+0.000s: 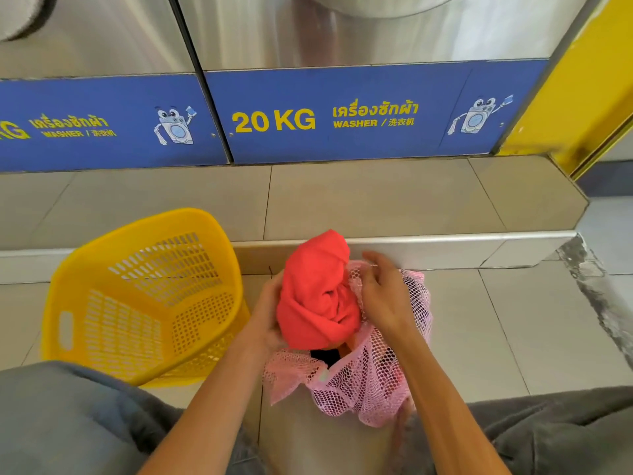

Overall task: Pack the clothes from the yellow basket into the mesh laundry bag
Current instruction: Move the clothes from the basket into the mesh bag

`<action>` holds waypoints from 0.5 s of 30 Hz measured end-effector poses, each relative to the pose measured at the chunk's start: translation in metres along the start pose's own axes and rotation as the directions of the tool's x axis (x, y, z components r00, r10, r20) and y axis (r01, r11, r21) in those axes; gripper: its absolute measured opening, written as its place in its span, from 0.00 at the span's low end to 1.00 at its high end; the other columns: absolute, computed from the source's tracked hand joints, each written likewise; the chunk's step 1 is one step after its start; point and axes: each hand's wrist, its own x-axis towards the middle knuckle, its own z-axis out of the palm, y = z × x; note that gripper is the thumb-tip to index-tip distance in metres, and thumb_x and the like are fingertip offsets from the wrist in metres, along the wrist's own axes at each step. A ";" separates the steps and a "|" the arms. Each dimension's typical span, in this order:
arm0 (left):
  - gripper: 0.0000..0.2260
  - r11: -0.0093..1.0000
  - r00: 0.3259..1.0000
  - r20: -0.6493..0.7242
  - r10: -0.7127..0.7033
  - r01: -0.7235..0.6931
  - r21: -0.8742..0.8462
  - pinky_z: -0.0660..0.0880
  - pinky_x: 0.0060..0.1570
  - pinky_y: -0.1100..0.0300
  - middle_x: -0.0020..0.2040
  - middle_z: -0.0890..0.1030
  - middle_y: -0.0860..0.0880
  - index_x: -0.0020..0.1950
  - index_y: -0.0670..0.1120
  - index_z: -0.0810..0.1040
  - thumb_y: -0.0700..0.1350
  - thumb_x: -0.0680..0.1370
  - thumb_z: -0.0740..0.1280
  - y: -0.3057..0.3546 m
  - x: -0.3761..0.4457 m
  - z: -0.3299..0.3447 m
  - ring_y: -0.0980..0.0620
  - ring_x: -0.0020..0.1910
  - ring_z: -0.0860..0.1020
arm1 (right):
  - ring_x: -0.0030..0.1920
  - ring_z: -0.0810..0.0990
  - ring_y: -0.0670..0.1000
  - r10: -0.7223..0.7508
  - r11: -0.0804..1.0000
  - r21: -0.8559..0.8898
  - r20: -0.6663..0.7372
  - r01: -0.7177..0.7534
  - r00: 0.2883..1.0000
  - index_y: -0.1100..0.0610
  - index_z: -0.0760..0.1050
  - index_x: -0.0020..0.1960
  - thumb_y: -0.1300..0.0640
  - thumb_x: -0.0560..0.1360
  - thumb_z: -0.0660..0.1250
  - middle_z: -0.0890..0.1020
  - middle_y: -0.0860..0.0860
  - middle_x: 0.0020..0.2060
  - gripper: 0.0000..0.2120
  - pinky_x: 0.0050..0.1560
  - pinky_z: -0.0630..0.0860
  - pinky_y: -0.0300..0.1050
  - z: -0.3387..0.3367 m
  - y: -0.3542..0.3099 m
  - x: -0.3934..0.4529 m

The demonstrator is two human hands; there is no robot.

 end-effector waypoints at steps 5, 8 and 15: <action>0.17 0.973 0.983 -0.112 -0.144 0.162 0.164 0.78 0.54 0.49 0.50 0.83 0.39 0.56 0.42 0.81 0.46 0.70 0.71 -0.039 0.035 0.015 0.43 0.48 0.81 | 0.55 0.81 0.49 -0.030 0.999 0.023 -0.051 0.031 0.998 0.52 0.77 0.69 0.58 0.85 0.59 0.82 0.45 0.54 0.15 0.57 0.73 0.42 -0.009 0.001 0.001; 0.18 0.958 0.985 -0.163 -0.054 0.098 0.271 0.79 0.50 0.46 0.47 0.84 0.39 0.57 0.41 0.80 0.42 0.67 0.71 -0.057 0.050 0.028 0.41 0.45 0.83 | 0.55 0.80 0.45 -0.031 0.999 0.033 -0.066 0.033 0.997 0.50 0.77 0.69 0.57 0.85 0.59 0.82 0.42 0.54 0.15 0.57 0.73 0.40 -0.013 0.004 0.002; 0.11 0.727 0.989 0.072 0.130 -0.144 0.672 0.73 0.43 0.62 0.39 0.74 0.55 0.42 0.53 0.71 0.41 0.83 0.58 -0.088 0.063 0.062 0.58 0.40 0.76 | 0.46 0.81 0.39 -0.053 0.999 -0.015 -0.036 0.053 0.998 0.50 0.78 0.68 0.57 0.85 0.60 0.80 0.36 0.46 0.15 0.54 0.77 0.43 -0.007 0.008 0.005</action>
